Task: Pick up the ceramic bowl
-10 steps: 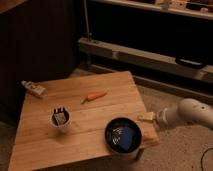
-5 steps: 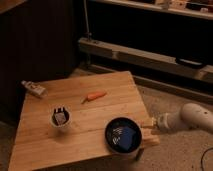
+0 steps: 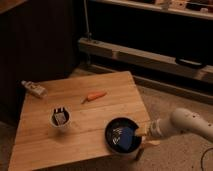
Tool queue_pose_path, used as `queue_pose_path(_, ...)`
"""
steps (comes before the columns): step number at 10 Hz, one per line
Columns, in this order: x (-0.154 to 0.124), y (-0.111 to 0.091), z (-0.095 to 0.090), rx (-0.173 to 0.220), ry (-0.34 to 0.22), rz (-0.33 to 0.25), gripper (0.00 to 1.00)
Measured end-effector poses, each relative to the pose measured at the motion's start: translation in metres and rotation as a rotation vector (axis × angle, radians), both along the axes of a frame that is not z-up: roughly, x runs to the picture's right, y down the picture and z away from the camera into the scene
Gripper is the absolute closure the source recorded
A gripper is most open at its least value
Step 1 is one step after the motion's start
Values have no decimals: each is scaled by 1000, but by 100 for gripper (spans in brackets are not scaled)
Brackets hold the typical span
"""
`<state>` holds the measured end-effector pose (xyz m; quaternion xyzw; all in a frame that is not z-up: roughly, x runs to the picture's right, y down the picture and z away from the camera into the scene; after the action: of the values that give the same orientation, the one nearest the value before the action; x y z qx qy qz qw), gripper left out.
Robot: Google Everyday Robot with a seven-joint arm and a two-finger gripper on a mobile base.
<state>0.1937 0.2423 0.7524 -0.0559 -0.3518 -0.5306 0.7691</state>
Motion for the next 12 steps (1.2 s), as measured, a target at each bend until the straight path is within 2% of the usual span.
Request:
queue_pose_path(4, -5, 4, 8, -12, -1, -29, 44)
queue_pose_path(12, 2, 5, 17, -19, 4, -14, 44)
